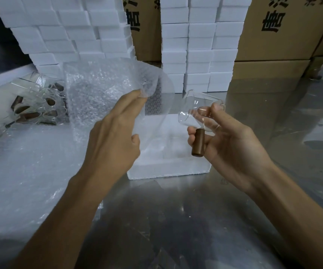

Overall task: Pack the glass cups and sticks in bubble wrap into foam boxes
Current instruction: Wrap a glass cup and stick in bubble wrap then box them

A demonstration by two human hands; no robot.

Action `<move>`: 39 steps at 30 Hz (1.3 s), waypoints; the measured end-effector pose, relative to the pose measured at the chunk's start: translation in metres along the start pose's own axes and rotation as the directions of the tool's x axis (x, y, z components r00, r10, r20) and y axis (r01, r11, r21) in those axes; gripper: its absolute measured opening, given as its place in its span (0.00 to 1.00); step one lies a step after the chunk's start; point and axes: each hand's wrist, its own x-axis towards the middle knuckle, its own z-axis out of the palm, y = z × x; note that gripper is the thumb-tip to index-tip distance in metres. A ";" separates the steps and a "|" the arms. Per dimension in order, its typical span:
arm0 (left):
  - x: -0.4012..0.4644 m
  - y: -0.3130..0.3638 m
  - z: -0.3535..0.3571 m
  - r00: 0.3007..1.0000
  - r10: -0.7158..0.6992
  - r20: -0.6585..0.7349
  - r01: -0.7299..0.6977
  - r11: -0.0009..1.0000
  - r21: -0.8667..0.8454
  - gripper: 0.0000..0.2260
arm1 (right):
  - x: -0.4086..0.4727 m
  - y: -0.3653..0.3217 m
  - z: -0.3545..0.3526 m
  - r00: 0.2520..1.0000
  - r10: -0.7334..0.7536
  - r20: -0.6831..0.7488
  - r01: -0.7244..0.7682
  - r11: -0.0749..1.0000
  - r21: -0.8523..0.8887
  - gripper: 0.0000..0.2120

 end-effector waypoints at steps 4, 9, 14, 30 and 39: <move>-0.002 -0.001 0.007 0.998 -0.014 0.053 0.012 1.000 0.020 0.40 | -0.001 0.003 -0.003 0.999 -0.048 0.024 0.051 0.989 -0.139 0.15; -0.004 0.002 0.014 0.995 0.008 0.095 -0.008 1.000 -0.006 0.41 | -0.002 0.003 -0.002 0.998 -0.041 0.044 0.048 0.985 -0.166 0.11; -0.007 0.008 0.022 0.987 0.043 0.154 -0.040 0.999 -0.027 0.44 | -0.006 0.001 0.006 0.994 0.063 0.088 -0.066 0.997 0.029 0.07; -0.010 0.012 0.038 0.996 -0.033 0.088 0.038 0.998 -0.056 0.47 | -0.014 0.004 0.021 0.977 0.113 0.179 -0.164 0.938 0.306 0.12; -0.009 0.018 0.033 1.000 0.004 -0.007 -0.005 0.991 -0.135 0.49 | -0.013 0.009 0.019 0.988 0.067 0.140 -0.078 0.994 0.071 0.09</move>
